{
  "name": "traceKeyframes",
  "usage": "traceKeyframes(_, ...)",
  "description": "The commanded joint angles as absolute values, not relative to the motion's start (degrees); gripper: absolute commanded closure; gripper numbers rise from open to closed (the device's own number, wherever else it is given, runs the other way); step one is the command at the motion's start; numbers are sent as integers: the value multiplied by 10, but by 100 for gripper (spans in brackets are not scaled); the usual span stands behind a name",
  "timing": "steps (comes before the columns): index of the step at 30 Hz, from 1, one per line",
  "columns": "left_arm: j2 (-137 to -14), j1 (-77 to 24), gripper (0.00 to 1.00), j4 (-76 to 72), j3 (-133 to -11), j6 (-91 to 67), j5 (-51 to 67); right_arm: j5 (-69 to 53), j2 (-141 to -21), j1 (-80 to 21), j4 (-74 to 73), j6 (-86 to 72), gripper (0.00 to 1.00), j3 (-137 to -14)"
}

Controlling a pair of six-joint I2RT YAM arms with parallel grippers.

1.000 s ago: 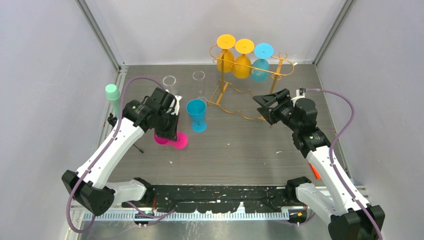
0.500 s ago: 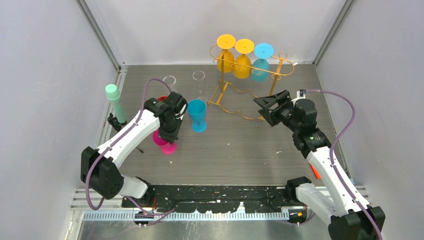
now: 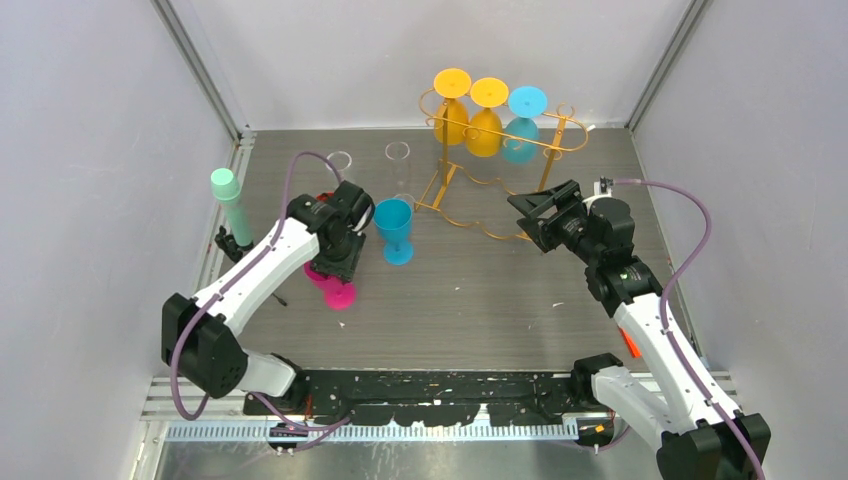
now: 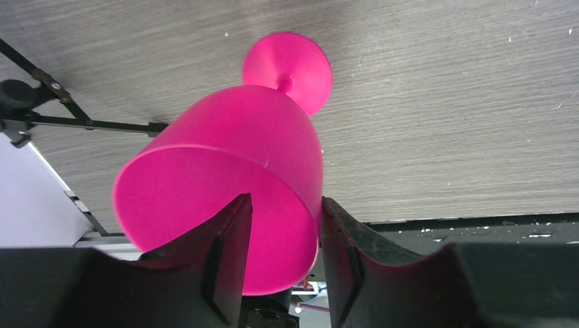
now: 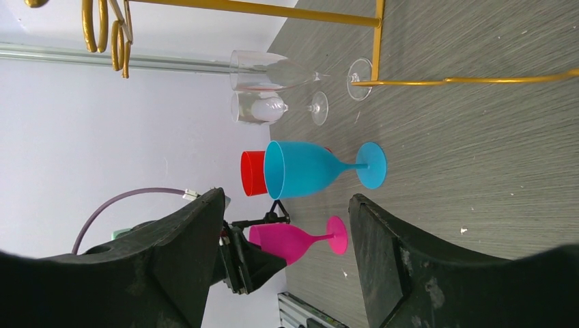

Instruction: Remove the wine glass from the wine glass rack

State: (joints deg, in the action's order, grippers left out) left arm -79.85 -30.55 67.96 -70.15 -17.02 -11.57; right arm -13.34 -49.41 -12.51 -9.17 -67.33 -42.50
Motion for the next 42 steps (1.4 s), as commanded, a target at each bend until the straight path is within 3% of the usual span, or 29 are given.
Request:
traceKeyframes(1,-765,-302,54,689,-748,-159,-155,-122,-481,-126,-84,-662,28,-445)
traceKeyframes(7,-705,-302,37,694,-799,-149,-179,-117,-477,-126,-114,-638,28,-471)
traceKeyframes(14,-609,-302,1,634,-811,-119,-122,-112,-487,-126,-222,-554,28,-593)
traceKeyframes(21,-510,-302,0,528,-759,-102,-34,-94,-555,-126,-278,-503,35,-737)
traceKeyframes(30,-457,-302,0,465,-707,-106,-3,44,-747,-127,-360,-463,55,-968)
traceKeyframes(42,-430,-302,0,436,-675,-95,-10,127,-903,-127,-381,-416,55,-1110)
